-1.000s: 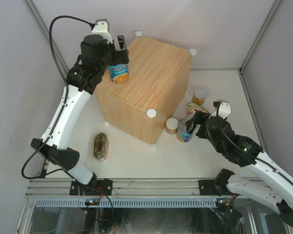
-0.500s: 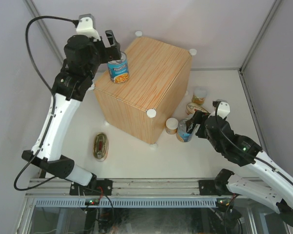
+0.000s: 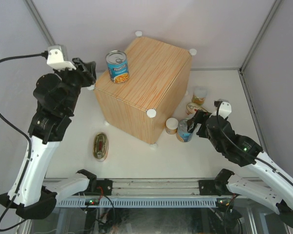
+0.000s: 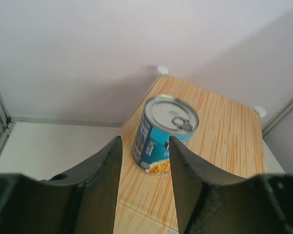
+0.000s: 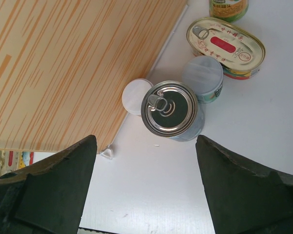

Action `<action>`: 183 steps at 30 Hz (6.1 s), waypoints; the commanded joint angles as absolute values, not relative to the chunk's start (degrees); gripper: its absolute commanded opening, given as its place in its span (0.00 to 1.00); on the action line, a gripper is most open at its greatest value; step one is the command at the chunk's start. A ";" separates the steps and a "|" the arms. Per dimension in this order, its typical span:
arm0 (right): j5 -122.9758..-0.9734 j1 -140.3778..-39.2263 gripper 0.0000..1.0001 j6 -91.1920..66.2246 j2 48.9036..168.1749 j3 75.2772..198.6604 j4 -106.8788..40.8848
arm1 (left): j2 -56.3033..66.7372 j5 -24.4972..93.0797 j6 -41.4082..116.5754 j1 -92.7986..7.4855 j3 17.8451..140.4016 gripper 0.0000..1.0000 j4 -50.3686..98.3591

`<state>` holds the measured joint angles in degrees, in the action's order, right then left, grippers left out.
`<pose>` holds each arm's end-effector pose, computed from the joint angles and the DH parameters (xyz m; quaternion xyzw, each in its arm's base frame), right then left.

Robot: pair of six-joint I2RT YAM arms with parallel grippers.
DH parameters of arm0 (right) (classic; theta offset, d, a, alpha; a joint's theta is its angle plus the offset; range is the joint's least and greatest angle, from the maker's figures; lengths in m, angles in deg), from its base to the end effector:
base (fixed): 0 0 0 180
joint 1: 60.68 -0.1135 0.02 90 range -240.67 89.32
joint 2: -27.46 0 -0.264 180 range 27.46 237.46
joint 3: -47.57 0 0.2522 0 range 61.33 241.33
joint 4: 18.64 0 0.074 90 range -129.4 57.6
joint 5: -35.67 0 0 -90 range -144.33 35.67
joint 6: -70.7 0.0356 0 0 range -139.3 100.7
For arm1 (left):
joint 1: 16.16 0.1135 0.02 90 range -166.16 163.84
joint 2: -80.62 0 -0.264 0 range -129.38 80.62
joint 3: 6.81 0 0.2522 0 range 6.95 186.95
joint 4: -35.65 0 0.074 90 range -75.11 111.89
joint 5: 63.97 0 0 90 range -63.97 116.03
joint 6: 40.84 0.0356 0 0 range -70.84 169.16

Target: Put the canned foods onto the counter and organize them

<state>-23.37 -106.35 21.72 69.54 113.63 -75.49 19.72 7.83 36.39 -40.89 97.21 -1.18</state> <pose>0.1125 0.0890 0.3362 0.0932 0.8509 0.1458 0.4960 0.1707 -0.0664 0.5284 -0.0485 0.6675 -0.1365 0.7304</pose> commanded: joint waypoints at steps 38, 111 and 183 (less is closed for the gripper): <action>-31.32 -96.28 0.86 20.16 74.06 112.57 -72.76 | 14.44 25.77 38.53 -40.24 82.26 0.08 10.49; -40.27 -88.46 0.86 14.85 83.68 113.10 -61.77 | 1.80 39.37 54.35 -27.85 89.16 0.99 18.74; -44.75 -84.00 0.86 11.35 81.33 109.20 -58.26 | -40.52 38.38 45.34 -33.58 131.36 0.92 34.04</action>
<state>-44.44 -84.05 12.62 82.24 108.82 -60.11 -40.72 40.73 46.09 -33.43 126.44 28.96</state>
